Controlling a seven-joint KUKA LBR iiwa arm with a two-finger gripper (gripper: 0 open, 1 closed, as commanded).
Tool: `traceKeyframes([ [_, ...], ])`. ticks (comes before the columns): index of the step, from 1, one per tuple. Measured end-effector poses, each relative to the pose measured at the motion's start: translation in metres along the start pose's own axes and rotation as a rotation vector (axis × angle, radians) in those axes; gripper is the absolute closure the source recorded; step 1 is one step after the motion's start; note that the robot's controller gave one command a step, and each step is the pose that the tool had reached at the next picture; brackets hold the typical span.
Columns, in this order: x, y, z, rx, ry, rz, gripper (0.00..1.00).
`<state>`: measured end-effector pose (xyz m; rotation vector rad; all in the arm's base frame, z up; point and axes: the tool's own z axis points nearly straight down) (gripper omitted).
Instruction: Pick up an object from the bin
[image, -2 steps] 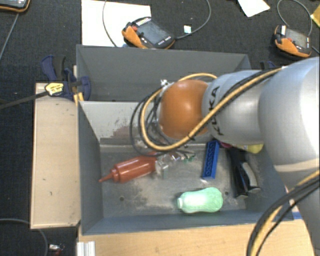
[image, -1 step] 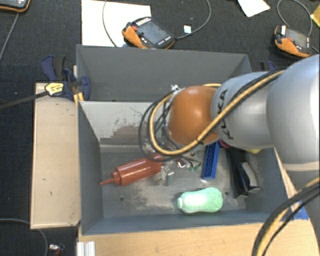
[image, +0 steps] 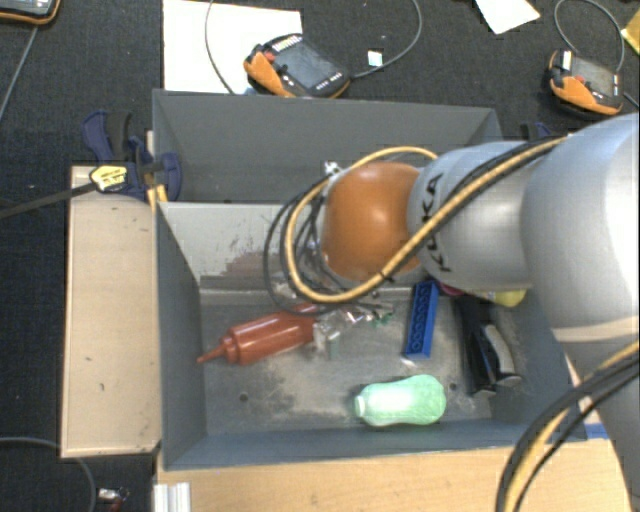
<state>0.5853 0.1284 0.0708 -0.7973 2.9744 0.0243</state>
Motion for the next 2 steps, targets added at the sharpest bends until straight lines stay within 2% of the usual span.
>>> traceKeyframes([
  [1,0.021,-0.012,-0.001,0.001,0.007,0.2,0.0],
  [2,-0.009,0.007,-0.017,0.0,-0.004,-0.001,1.0],
])
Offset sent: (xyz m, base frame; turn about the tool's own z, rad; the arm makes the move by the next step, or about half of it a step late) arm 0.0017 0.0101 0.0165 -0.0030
